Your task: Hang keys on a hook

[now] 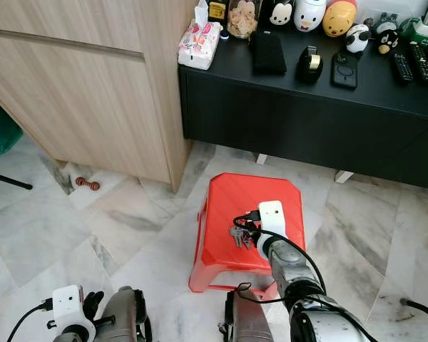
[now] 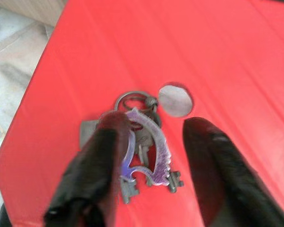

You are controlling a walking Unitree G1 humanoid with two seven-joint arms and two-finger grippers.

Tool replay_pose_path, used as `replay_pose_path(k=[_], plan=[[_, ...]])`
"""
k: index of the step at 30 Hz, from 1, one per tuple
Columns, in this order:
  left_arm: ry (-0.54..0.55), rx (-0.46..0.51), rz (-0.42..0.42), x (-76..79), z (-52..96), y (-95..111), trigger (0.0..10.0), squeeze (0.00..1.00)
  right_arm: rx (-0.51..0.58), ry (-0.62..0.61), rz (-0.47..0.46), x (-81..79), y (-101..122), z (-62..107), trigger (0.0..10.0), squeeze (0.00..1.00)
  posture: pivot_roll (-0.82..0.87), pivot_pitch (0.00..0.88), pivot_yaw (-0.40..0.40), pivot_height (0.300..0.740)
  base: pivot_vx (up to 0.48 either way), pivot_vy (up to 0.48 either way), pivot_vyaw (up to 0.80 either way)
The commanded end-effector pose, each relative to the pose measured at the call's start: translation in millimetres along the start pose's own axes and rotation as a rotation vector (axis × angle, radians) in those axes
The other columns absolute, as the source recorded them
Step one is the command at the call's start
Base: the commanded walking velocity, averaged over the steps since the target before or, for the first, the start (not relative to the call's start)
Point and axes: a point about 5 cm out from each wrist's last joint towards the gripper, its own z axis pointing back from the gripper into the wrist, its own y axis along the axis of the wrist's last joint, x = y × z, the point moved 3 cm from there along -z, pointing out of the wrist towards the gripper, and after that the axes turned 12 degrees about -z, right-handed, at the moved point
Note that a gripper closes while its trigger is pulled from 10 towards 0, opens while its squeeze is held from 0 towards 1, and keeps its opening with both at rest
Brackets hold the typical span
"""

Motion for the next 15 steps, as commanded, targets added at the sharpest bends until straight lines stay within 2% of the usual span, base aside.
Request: replay_pose_path(k=[1, 5, 6, 7, 8, 10, 14, 15], plan=[[-0.109, -0.346, -0.012, 23.8, 54.9, -94, 10.0, 0.00, -0.039, -0.018, -0.022, 5.0, -15, 2.9, 10.0, 1.00, 0.18, 0.336, -0.126, 0.633, 0.000, 0.000, 0.00], [-0.092, -0.322, -0.013, 19.5, 53.4, -90, 10.0, 0.00, -0.031, -0.029, -0.022, 6.5, -15, 3.3, 10.0, 1.00, 0.19, 0.356, -0.120, 0.633, 0.000, 0.000, 0.00], [-0.088, -0.296, -0.010, 18.0, 50.4, -85, 10.0, 0.00, -0.031, -0.030, -0.020, 6.2, -15, 3.2, 10.0, 0.31, 0.19, 0.365, -0.115, 0.633, 0.000, 0.000, 0.00], [-0.089, -0.270, -0.010, 17.7, 47.2, -80, 10.0, 0.00, -0.028, -0.035, -0.015, 6.5, -15, 3.1, 10.0, 0.00, 0.20, 0.376, -0.112, 0.633, 0.000, 0.000, 0.00], [-0.089, -0.270, -0.010, 17.7, 47.2, -80, 10.0, 0.00, -0.028, -0.035, -0.015, 6.5, -15, 3.1, 10.0, 0.00, 0.20, 0.376, -0.112, 0.633, 0.000, 0.000, 0.00], [-0.083, -0.197, -0.011, 14.9, 37.0, -63, 10.0, 0.00, -0.019, -0.041, -0.013, 5.7, -12, 2.4, 10.0, 0.00, 0.20, 0.396, -0.109, 0.633, 0.000, 0.000, 0.00], [-0.079, -0.149, -0.009, 13.3, 30.8, -51, 10.0, 0.00, -0.017, -0.040, -0.011, 4.2, -11, 2.0, 10.0, 0.00, 0.21, 0.406, -0.108, 0.633, 0.000, 0.000, 0.00], [-0.081, -0.115, -0.009, 13.4, 27.1, -42, 10.0, 0.00, -0.017, -0.040, -0.010, 3.1, -11, 1.6, 10.0, 0.00, 0.21, 0.410, -0.106, 0.633, 0.000, 0.000, 0.00]])
